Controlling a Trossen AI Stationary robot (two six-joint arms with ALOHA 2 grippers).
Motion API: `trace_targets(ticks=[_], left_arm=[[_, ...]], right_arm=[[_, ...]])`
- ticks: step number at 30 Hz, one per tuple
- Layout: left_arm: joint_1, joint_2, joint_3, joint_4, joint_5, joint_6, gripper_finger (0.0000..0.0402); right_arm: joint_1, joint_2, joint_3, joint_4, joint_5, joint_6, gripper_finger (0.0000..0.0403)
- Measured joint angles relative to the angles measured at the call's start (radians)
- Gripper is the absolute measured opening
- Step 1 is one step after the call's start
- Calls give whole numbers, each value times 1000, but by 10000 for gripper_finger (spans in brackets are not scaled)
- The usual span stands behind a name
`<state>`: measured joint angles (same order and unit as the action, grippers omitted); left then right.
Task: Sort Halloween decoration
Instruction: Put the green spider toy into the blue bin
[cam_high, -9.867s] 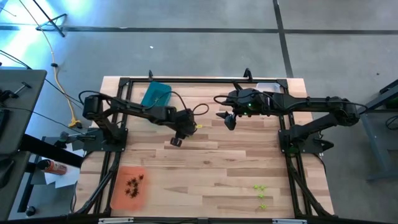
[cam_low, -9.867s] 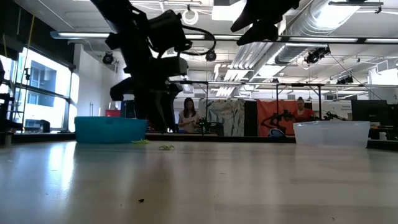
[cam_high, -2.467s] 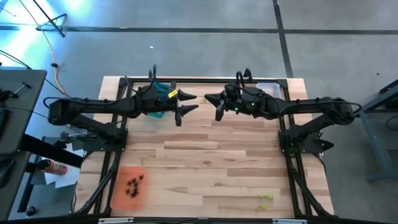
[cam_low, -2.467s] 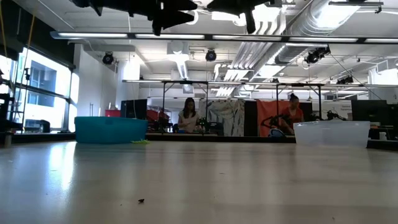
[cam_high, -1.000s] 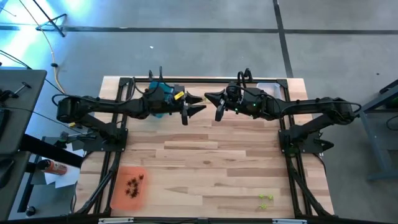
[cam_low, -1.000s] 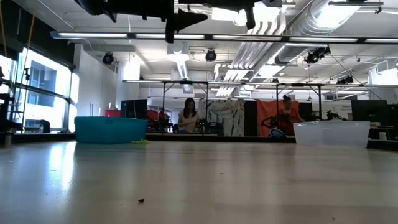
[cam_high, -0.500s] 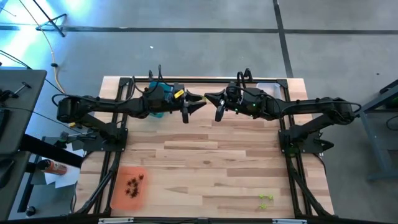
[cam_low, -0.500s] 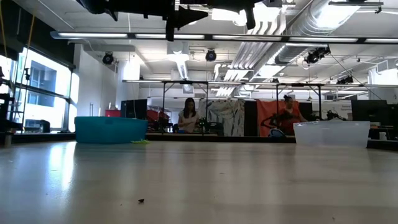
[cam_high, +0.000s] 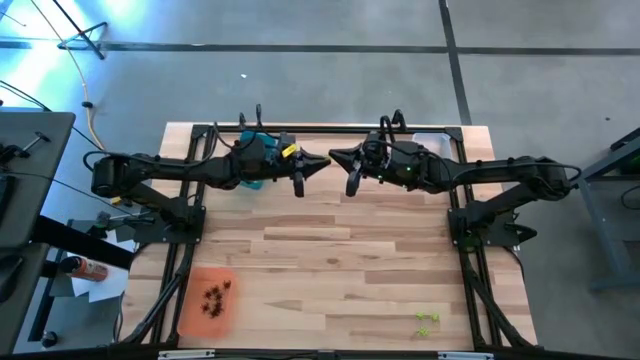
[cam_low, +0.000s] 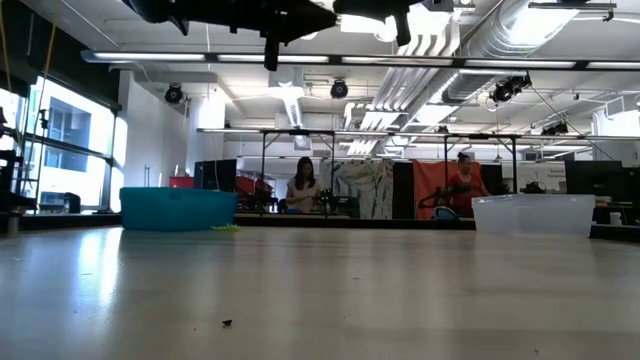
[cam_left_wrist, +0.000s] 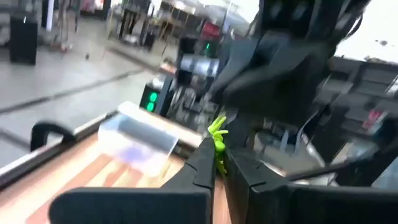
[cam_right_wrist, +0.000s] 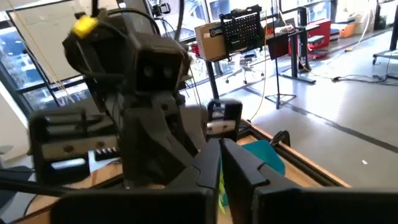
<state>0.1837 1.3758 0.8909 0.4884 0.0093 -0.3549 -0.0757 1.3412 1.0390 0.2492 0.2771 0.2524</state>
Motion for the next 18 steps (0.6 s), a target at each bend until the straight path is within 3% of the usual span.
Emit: trace_targets(ticks=[3,7,13,18], left_arm=[[7,-22,0,-115,3,25,3],[45,-111,0,-344,-17,62,2],[113,-264,-4,-717,-205,94,1],[139,-347,-124,-750,-281,-25,1]], right_arm=[[-5,-30,0,-22,-1,0,48],[-27,-112,0,-191,17,40,121],[-38,-219,0,-496,66,92,222],[-38,-230,0,-620,97,184,256]])
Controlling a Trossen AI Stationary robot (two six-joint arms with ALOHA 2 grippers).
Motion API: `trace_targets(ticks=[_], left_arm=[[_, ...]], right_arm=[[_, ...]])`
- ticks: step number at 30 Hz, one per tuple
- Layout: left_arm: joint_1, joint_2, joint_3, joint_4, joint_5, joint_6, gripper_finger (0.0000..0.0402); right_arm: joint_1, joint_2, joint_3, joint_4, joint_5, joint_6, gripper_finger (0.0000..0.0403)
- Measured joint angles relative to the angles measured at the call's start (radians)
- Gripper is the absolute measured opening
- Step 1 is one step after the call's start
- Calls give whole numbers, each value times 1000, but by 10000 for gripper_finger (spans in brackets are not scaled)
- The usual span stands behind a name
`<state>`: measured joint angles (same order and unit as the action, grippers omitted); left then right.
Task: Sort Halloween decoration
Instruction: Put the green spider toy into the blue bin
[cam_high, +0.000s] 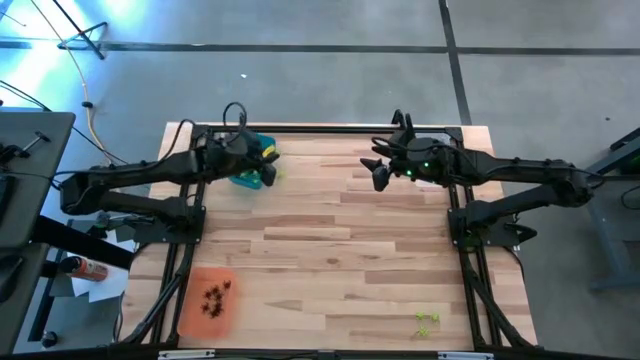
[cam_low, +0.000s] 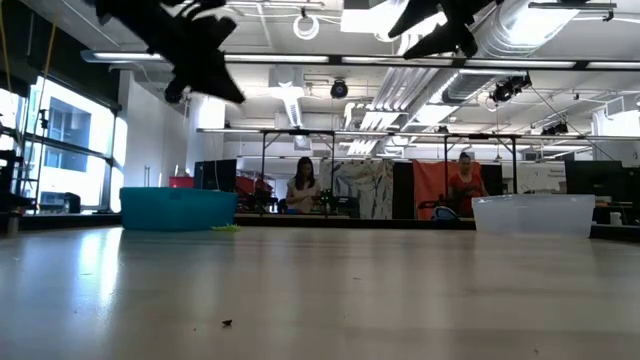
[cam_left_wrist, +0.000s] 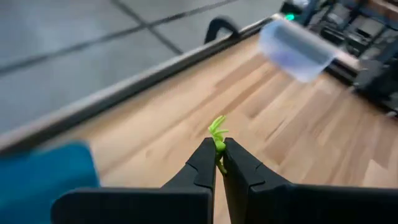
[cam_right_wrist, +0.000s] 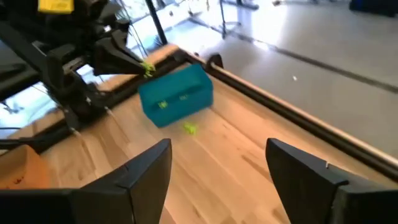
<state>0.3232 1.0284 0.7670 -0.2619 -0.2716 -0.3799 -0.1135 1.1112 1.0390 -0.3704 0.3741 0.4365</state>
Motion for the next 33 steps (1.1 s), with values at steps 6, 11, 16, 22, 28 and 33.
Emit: trace_targets(ticks=[6,11,16,22,28,33], left_arm=[[122,-5,-90,-111,50,-137,0],[345,99,-23,-248,174,-66,0],[489,269,35,-322,296,9,0],[517,428,85,-313,308,51,0],[506,504,100,-320,290,65,0],[499,541,99,-334,270,79,0]], right_arm=[[-1,35,0,-6,1,11,259],[-27,78,0,3,-6,9,259],[-42,111,0,13,-30,12,259],[-44,143,0,50,-53,16,259],[-44,153,0,56,-52,88,259],[-44,154,0,54,-53,117,259]])
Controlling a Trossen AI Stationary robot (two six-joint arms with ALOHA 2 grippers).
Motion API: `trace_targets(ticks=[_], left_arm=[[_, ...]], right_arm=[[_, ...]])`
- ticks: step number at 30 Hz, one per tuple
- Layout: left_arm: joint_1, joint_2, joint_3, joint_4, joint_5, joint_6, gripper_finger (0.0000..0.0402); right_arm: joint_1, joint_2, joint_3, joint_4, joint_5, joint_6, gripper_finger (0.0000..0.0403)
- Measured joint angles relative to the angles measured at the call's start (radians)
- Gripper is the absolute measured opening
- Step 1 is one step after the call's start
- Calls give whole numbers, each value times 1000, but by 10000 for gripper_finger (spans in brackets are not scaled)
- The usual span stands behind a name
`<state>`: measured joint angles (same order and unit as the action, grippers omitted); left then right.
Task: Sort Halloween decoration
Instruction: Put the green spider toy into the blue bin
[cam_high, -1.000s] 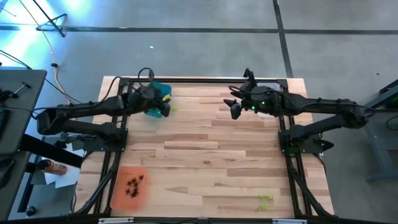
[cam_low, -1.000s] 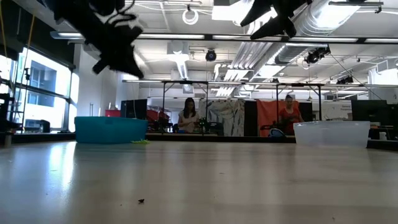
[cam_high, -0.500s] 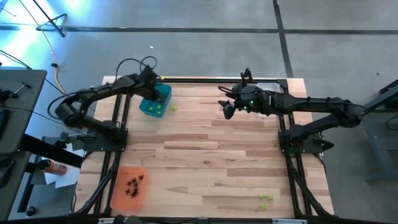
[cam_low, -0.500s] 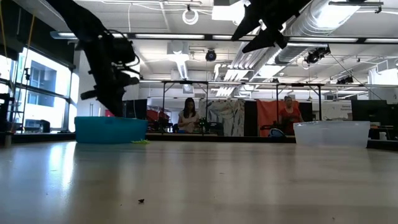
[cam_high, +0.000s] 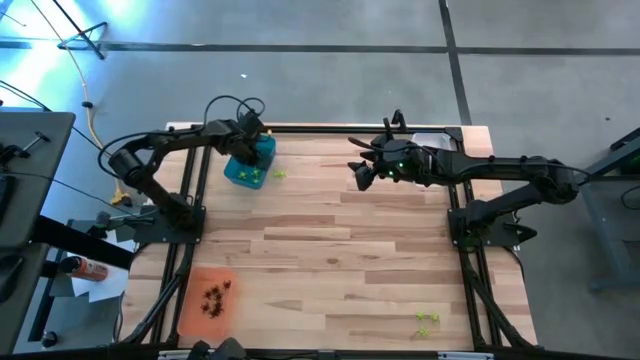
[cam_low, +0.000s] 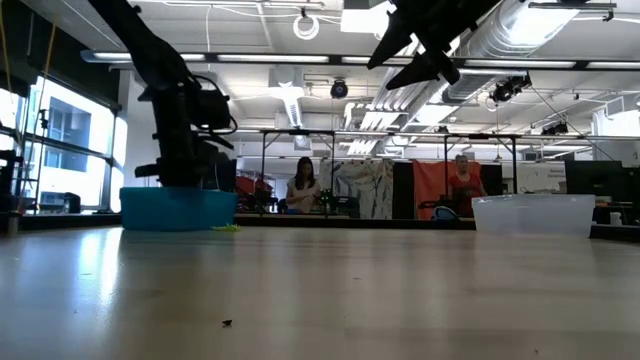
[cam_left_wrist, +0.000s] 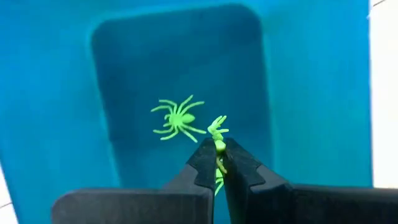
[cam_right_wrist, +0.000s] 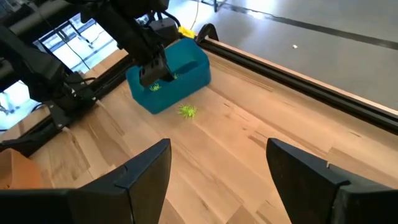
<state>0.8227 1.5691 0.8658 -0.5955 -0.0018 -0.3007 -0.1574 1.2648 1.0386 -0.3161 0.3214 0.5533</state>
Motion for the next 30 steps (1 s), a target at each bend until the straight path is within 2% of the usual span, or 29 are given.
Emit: trace_targets(ticks=[7,13,23,30], left_arm=[[-6,7,0,3,5,9,1],[-6,7,0,-8,5,24,19],[-6,-13,0,-13,-29,44,92],[-6,-126,55,-49,-33,91,137]], right_arm=[[0,0,0,1,0,20,259],[0,0,0,2,0,23,259],[0,0,0,2,0,23,259],[0,0,0,15,0,7,259]])
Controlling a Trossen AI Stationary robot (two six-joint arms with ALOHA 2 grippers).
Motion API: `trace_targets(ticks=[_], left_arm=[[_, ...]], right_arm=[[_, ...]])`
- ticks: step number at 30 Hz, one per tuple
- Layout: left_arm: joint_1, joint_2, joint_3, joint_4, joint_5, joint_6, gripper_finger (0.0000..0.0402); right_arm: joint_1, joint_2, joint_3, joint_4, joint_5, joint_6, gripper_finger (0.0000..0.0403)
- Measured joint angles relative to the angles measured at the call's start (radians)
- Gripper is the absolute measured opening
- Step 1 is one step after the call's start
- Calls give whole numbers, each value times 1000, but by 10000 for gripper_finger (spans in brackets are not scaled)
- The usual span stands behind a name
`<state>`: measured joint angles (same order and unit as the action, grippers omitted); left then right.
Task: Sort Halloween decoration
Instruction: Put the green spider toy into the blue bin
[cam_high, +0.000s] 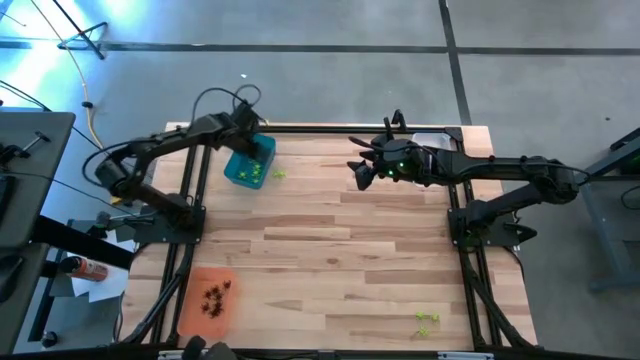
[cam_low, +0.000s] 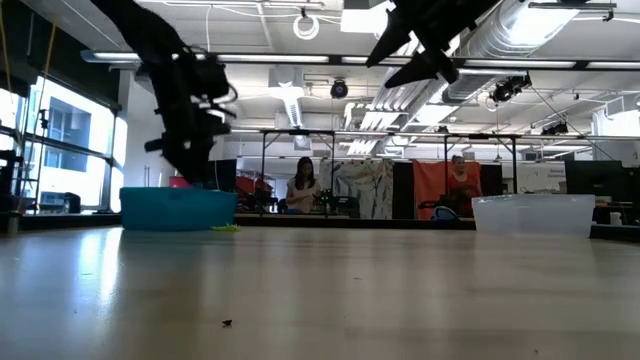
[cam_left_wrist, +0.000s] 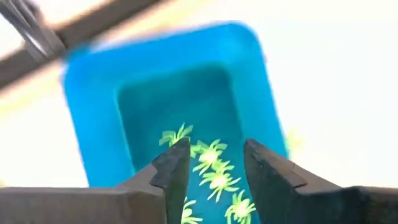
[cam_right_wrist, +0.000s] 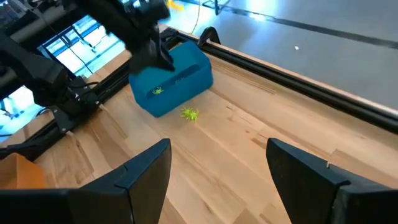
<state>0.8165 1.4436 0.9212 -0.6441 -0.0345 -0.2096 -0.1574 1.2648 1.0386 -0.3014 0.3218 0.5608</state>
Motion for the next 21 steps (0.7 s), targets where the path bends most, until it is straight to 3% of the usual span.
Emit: trace_targets(ticks=[4,11,17,21], left_arm=[[-3,-100,75,-5,26,3,148],[-96,-335,98,183,295,-128,145],[-250,-492,54,417,296,-151,139],[-328,-536,39,520,295,-133,138]], right_arm=[[-7,-20,0,14,-35,-45,259],[1,-107,0,-48,-332,-69,259],[41,-113,0,-111,-386,-40,259],[103,-83,1,-234,-524,81,259]])
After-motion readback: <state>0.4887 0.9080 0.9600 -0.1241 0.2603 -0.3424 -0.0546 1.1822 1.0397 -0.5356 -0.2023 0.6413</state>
